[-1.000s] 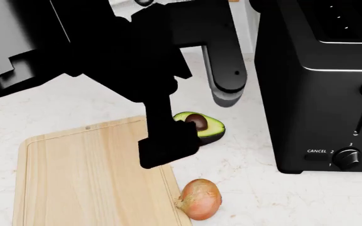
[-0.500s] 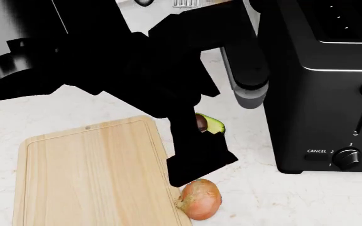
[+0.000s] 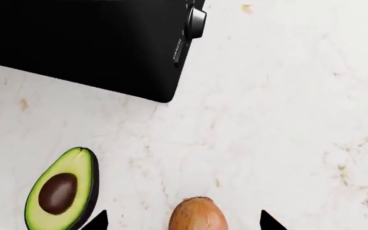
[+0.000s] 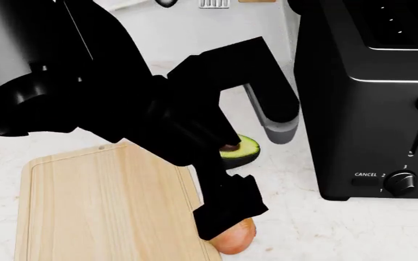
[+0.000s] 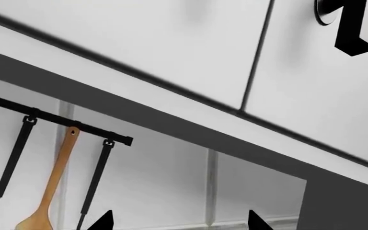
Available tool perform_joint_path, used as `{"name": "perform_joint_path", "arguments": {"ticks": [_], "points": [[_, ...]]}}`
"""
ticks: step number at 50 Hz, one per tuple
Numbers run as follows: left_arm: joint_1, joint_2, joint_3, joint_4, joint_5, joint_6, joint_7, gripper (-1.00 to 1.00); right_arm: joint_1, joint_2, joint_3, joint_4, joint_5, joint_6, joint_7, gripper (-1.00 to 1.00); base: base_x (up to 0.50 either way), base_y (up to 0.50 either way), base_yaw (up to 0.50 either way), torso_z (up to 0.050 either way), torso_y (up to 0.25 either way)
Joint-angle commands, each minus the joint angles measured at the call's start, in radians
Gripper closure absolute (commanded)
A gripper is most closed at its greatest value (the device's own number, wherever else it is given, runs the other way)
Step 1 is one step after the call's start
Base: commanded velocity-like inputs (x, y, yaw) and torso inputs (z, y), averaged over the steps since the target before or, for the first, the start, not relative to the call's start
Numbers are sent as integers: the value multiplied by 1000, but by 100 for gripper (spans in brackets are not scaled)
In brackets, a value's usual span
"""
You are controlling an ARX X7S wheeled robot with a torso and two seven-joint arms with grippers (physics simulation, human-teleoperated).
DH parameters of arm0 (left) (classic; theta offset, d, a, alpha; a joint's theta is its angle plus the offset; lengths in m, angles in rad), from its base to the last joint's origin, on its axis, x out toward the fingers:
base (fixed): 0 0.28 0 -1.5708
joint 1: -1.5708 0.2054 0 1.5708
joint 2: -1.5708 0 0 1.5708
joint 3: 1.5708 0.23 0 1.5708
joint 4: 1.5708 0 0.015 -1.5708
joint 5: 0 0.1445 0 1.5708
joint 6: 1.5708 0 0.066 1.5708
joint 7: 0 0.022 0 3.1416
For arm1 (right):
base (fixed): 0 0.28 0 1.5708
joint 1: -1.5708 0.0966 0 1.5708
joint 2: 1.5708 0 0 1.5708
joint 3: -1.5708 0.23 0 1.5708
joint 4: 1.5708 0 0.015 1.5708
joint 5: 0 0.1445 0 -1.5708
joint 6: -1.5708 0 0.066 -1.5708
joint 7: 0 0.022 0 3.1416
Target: Place the avocado, onion, tomato and bell pepper on the cutting board.
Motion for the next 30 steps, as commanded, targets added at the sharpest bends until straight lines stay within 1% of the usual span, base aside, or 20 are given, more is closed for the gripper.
{"name": "perform_joint_path", "arguments": {"ticks": [1, 6, 13, 30], "points": [[27, 35, -33, -29, -3, -14, 11, -100, 4, -16, 29, 4, -19, 2, -27, -100, 0, 0, 0, 0, 0], [53, 35, -31, -32, -24, -12, -5, -100, -5, -12, 31, -4, -17, 5, -27, -100, 0, 0, 0, 0, 0], [85, 35, -32, -22, 0, -24, -11, -100, -22, -6, 44, -22, -14, 15, -27, -100, 0, 0, 0, 0, 0], [133, 35, -33, -51, -11, -29, -20, -100, -34, 9, 59, -41, -7, 24, -32, -100, 0, 0, 0, 0, 0]]}}
